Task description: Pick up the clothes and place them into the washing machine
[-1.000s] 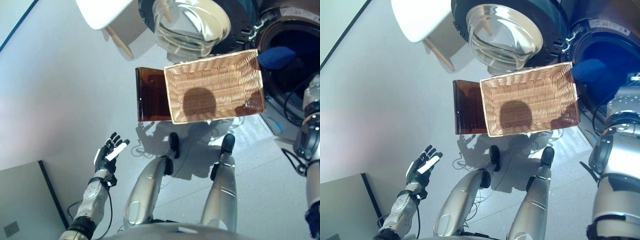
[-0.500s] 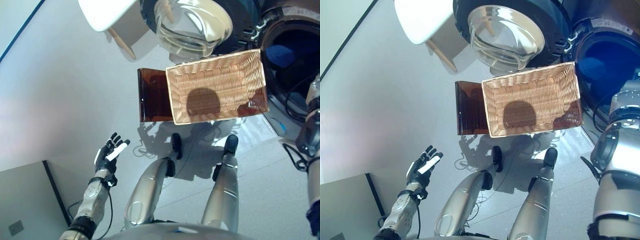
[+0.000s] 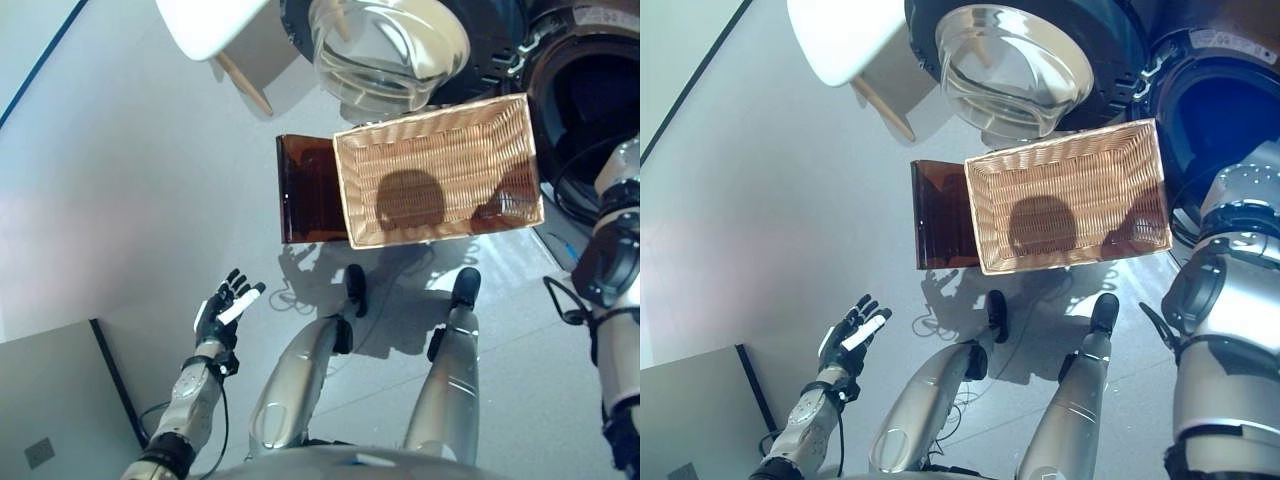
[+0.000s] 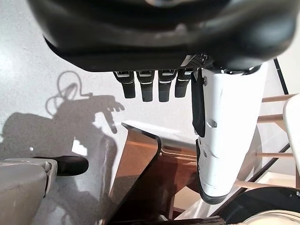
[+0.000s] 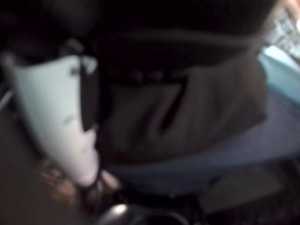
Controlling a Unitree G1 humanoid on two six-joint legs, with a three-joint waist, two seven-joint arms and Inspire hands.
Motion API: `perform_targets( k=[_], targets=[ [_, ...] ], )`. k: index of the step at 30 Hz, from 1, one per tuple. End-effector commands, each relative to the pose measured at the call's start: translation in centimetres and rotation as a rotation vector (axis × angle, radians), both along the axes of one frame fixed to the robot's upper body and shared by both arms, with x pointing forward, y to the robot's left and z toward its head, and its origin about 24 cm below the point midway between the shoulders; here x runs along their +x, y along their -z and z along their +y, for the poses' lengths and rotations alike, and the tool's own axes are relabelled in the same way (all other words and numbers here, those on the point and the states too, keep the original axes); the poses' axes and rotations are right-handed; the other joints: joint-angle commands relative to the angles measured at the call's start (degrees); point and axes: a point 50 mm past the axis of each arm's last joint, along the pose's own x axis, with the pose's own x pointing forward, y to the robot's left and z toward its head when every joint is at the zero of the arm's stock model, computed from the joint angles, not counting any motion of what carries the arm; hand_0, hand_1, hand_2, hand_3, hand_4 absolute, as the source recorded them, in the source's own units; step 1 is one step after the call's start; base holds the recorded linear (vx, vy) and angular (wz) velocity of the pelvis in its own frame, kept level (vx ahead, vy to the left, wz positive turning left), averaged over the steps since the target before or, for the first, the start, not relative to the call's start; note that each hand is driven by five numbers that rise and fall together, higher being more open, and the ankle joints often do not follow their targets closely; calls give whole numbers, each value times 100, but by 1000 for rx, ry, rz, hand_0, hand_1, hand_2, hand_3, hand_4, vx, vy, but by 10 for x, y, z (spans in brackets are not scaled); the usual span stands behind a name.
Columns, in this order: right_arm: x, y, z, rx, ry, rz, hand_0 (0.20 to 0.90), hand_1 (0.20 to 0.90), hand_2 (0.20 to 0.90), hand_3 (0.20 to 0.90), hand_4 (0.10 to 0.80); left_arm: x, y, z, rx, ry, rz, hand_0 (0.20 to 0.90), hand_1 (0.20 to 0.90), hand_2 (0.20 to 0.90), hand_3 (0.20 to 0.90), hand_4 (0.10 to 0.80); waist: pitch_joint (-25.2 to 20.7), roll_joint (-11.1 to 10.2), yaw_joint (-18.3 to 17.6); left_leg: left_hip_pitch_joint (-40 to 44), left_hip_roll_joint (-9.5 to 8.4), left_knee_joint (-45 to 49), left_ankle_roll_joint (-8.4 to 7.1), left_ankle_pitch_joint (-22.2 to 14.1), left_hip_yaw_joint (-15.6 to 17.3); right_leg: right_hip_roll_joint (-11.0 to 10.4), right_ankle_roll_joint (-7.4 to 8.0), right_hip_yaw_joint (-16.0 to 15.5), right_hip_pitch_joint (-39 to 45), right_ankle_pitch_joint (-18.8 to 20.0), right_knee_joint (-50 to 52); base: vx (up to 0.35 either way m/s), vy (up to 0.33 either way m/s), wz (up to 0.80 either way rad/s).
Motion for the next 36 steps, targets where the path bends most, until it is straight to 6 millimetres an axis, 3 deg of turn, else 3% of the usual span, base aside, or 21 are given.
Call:
perform_targets(
  k=[1,16,18,20,24,25,26,27,28,32,34,36],
  targets=[
    [-60,-88,-35,-469,283,-76,900,900,900,900,800,-21,5,23,53,-89,11,900,900,900,900,800,-710,123,-98,28,30,-737,-670,492,-188,433,-360,-164,-230,-1007,1239,0,0,0],
    [-54,-88,-42,-590,211,225,900,900,900,900,800,-17,-1,29,73,-96,-17,900,900,900,900,800,-686,-2,-41,-24,74,-671,-667,470,-167,431,-385,-172,-254,-985,1266,0,0,0],
    [-47,-85,-41,-703,163,402,900,900,900,900,800,-16,-3,31,75,-92,-32,900,900,900,900,800,-658,-55,-24,-29,88,-664,-670,482,-151,425,-390,-190,-249,-958,1250,0,0,0],
    [-46,-84,-41,-726,150,452,900,900,900,900,800,-16,-4,31,75,-89,-37,900,900,900,900,800,-637,-54,-26,-33,94,-655,-669,484,-150,428,-394,-190,-254,-951,1255,0,0,0],
    [-36,-78,-39,-1040,95,989,900,900,900,900,800,-15,-9,35,86,-61,-66,900,900,900,900,800,-569,-114,17,-57,117,-640,-665,516,-134,436,-405,-207,-267,-899,1249,-20,-10,0],
    [-36,-80,-38,-1042,96,989,900,900,900,900,800,-15,-9,34,83,-62,-66,900,900,900,900,800,-565,-102,10,-57,118,-640,-665,516,-134,437,-404,-207,-267,-898,1247,0,0,0],
    [-32,-74,-37,-1150,95,1192,900,900,900,900,800,-15,-11,34,85,-50,-78,900,900,900,900,800,-542,-122,9,-69,127,-627,-659,532,-128,445,-411,-212,-283,-870,1246,0,0,0],
    [-32,-75,-37,-1151,96,1192,900,900,900,900,800,-15,-11,34,84,-50,-78,900,900,900,900,800,-541,-119,5,-70,128,-627,-659,531,-129,445,-411,-213,-283,-870,1247,0,0,0],
    [-30,-71,-36,-1225,96,1348,900,900,900,900,800,-15,-12,37,86,-55,-78,900,900,900,900,800,-542,-142,11,-78,132,-623,-658,544,-128,453,-417,-222,-283,-857,1240,0,0,0],
    [-27,-73,-32,-1349,147,1573,900,900,900,900,800,-15,-13,41,82,-70,-86,900,900,900,900,800,-539,-162,-20,-79,123,-625,-645,558,-149,479,-424,-215,-295,-826,1242,0,3,1],
    [-29,-68,-35,-1423,198,1779,900,900,900,900,800,-17,-13,42,79,-71,-82,900,900,900,900,800,-560,-160,2,-85,112,-626,-639,570,-177,480,-416,-225,-280,-805,1226,0,20,4],
    [-30,-67,-37,-1439,206,1843,900,900,900,900,800,-17,-12,43,81,-69,-79,900,900,900,900,800,-565,-159,13,-87,107,-633,-634,573,-184,482,-412,-225,-274,-799,1217,0,0,0]
  ],
)
